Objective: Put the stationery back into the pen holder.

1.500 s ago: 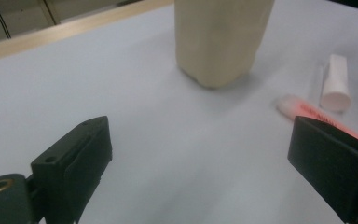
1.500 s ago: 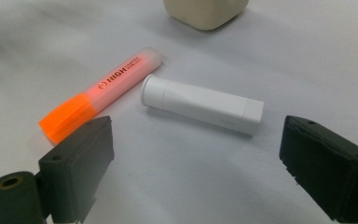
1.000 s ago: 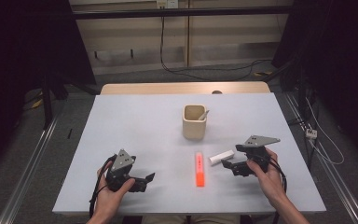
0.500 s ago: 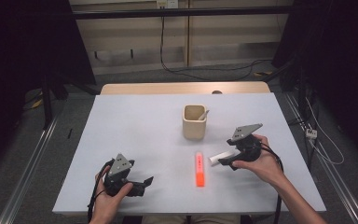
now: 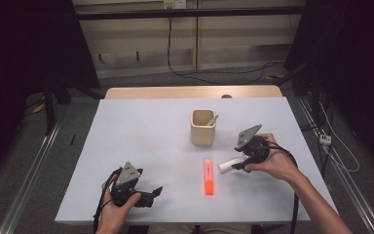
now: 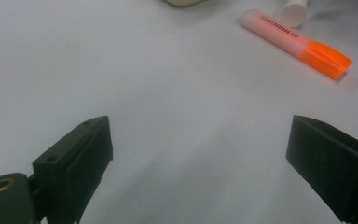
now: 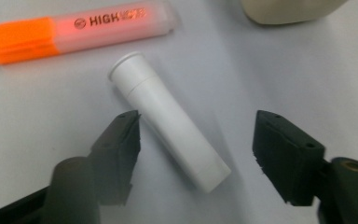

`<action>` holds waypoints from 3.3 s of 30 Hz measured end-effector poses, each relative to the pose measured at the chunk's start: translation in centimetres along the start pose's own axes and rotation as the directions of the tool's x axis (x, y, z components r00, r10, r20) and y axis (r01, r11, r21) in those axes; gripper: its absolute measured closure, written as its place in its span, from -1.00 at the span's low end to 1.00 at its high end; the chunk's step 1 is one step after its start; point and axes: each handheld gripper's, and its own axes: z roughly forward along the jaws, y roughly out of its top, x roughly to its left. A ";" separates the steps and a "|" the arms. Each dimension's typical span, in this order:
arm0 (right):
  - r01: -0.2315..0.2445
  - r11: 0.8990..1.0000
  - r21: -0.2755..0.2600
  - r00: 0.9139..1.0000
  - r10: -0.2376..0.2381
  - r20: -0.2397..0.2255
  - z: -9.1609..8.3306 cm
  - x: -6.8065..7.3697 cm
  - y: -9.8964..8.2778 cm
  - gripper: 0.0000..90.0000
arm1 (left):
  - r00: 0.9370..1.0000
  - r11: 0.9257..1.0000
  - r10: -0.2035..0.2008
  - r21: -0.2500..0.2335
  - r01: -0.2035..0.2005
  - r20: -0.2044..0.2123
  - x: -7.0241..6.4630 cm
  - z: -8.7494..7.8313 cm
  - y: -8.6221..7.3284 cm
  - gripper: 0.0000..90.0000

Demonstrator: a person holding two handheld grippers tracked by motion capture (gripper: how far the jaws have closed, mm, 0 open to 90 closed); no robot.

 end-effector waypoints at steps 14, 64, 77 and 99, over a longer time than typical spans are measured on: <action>0.172 0.975 0.140 0.984 -0.164 -0.069 0.8 -0.1 1.5 -0.02 | 1.000 1.000 0.004 -0.005 -0.004 -0.005 0.4 -0.3 0.2 -0.84; -0.082 0.995 -0.052 0.993 0.077 -0.084 0.1 -0.5 0.0 0.60 | 1.000 1.000 -0.019 -0.014 0.019 -0.021 1.4 -0.5 -0.2 -0.84; -0.242 0.910 -0.336 0.969 0.243 -0.042 -0.8 0.3 0.3 0.60 | 1.000 0.998 -0.013 -0.055 0.012 -0.016 0.9 -0.5 -0.2 -0.84; -0.238 0.741 -0.628 0.948 0.317 0.015 -1.0 1.3 2.7 0.60 | 1.000 0.999 -0.014 -0.052 0.014 -0.005 0.6 -0.4 -0.2 -0.84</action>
